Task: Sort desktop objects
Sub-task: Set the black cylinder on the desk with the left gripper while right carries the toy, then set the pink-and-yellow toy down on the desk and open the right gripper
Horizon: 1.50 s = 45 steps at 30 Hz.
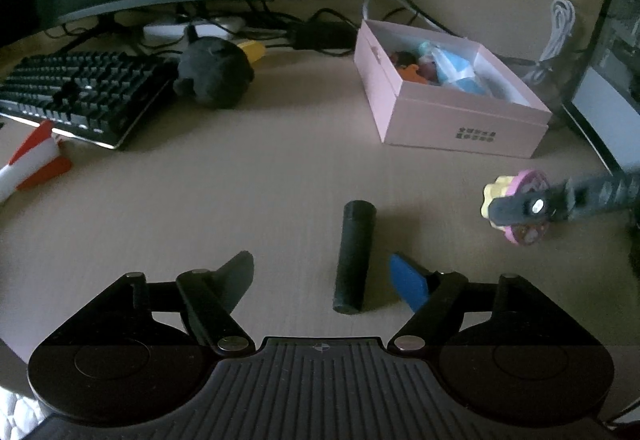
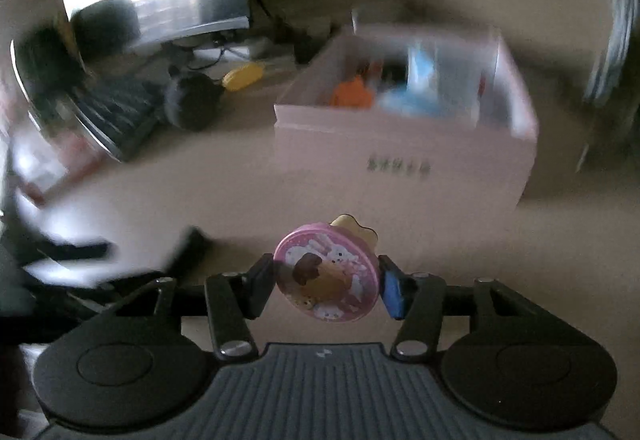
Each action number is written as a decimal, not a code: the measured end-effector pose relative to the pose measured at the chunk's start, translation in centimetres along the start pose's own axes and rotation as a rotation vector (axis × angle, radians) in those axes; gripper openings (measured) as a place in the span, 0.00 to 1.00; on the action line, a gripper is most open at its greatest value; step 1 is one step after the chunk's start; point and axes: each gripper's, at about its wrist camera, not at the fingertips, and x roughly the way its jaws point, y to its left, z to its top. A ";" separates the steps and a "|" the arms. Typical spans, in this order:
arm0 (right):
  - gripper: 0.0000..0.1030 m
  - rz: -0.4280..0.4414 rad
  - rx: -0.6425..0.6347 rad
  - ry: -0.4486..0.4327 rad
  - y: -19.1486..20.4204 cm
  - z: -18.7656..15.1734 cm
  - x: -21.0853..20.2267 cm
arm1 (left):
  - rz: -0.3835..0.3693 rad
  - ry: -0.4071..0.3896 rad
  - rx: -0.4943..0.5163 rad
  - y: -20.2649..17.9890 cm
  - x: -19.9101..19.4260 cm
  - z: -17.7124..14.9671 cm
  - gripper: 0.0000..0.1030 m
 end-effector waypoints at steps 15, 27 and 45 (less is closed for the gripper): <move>0.54 -0.017 0.129 -0.009 -2.8 3.0 1.2 | -0.042 0.035 0.050 -1.7 0.8 -0.2 0.83; 0.87 -0.306 -0.134 -0.283 -2.8 -1.0 -2.8 | 0.051 0.030 0.105 -0.5 1.4 -0.1 0.83; 1.00 -0.398 -0.084 -0.224 -5.5 -6.2 -1.1 | 0.044 0.025 0.038 1.6 1.9 0.7 0.53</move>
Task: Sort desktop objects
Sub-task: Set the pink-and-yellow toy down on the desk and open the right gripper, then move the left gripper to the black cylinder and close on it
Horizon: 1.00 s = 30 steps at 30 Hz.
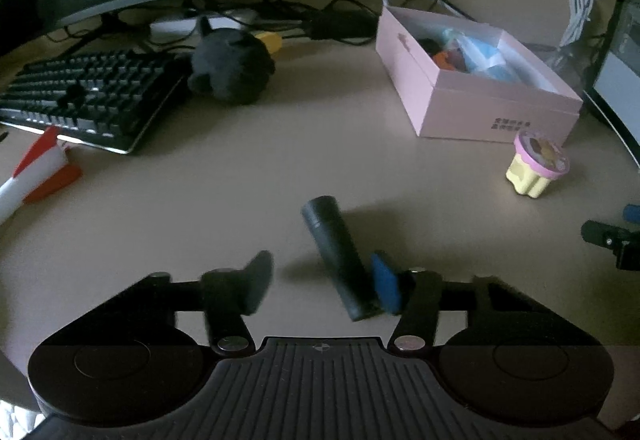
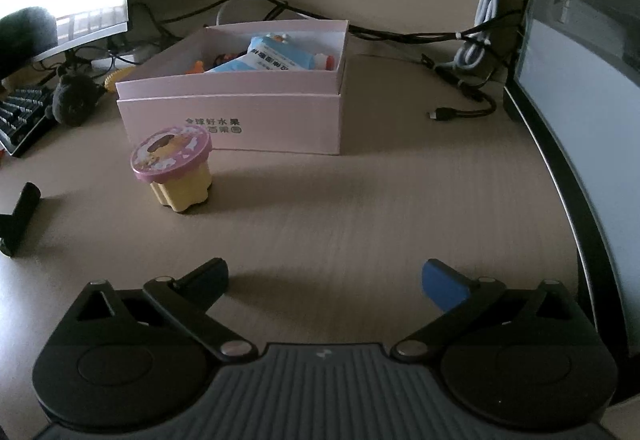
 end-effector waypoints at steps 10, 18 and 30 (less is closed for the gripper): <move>1.00 -0.003 0.002 -0.004 0.1 -0.1 0.1 | -0.108 -0.052 0.265 -6.0 0.7 1.0 0.21; 1.00 -0.003 0.000 -0.007 0.1 -0.2 0.0 | -0.136 -0.031 0.296 -7.1 0.3 0.6 0.30; 1.00 -0.003 -0.001 -0.008 0.1 -0.3 0.0 | -0.066 -0.014 0.312 -5.5 0.1 0.4 0.41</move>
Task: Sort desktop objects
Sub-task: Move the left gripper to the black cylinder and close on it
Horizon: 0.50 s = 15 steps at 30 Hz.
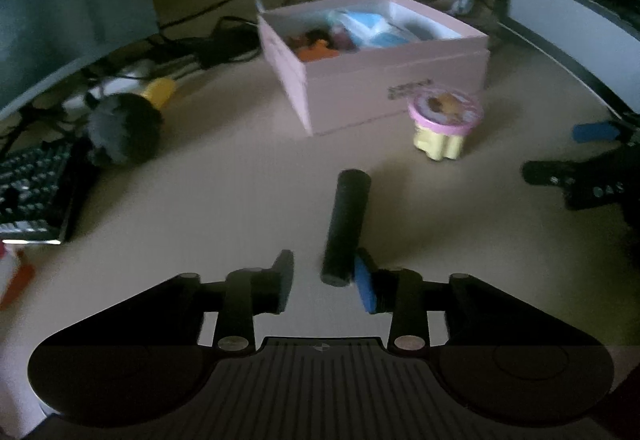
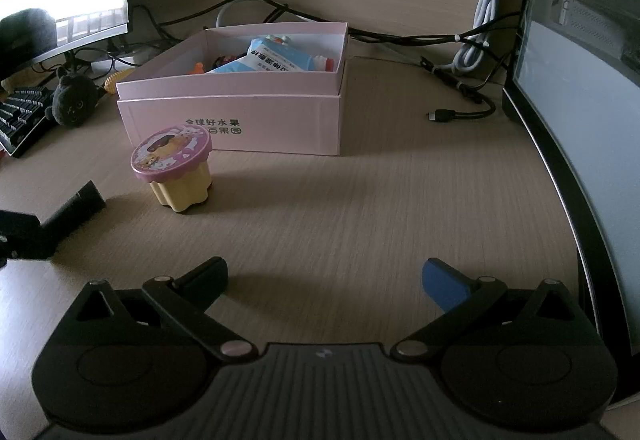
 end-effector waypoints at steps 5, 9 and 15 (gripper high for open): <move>1.00 0.000 0.000 0.000 0.0 0.0 0.0 | 0.017 -0.011 -0.059 1.2 -0.1 0.7 0.44; 1.00 0.000 0.000 -0.001 0.0 0.0 0.0 | -0.011 -0.010 -0.071 1.2 0.9 1.2 0.50; 1.00 -0.001 0.001 -0.001 0.0 0.0 0.0 | -0.025 -0.010 -0.037 1.3 2.5 3.0 0.21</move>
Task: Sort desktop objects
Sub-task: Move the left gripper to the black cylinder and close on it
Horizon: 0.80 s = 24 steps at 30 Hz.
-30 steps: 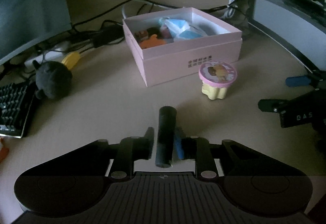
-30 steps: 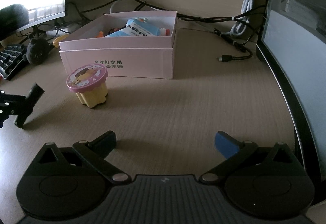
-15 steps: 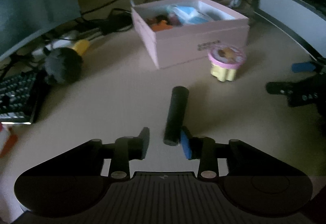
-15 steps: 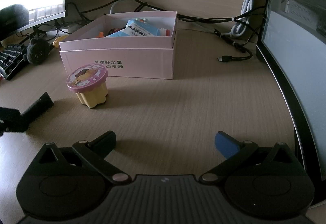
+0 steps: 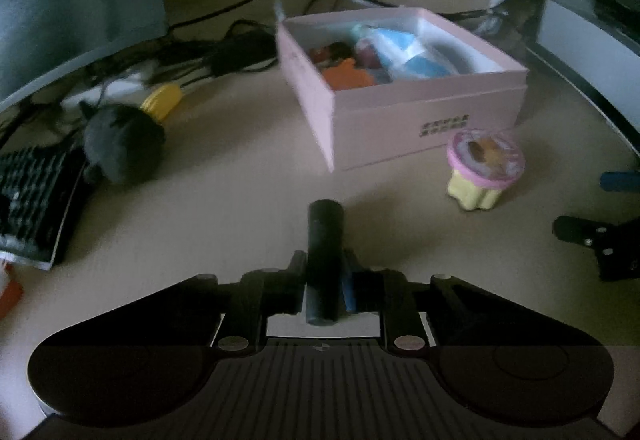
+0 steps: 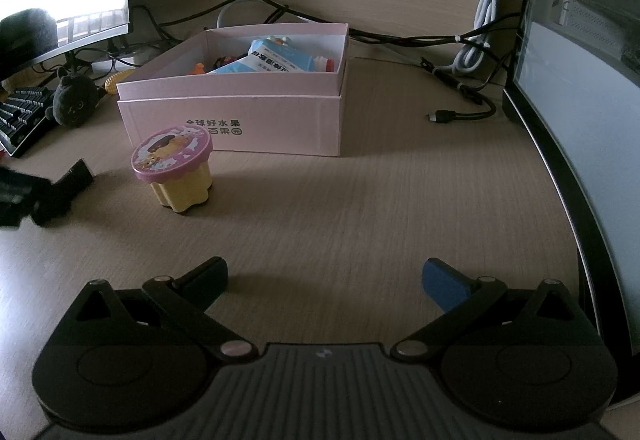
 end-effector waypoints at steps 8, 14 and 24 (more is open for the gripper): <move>1.00 -0.001 0.000 -0.001 0.0 0.0 0.0 | -0.022 -0.032 0.386 -2.7 -0.2 1.1 0.20; 1.00 0.000 0.000 -0.001 0.0 0.0 0.1 | 0.038 -0.134 0.681 -3.9 0.8 2.0 0.28; 1.00 -0.009 0.005 -0.002 0.1 0.1 0.0 | 0.011 -0.029 0.200 0.5 -0.2 2.5 0.68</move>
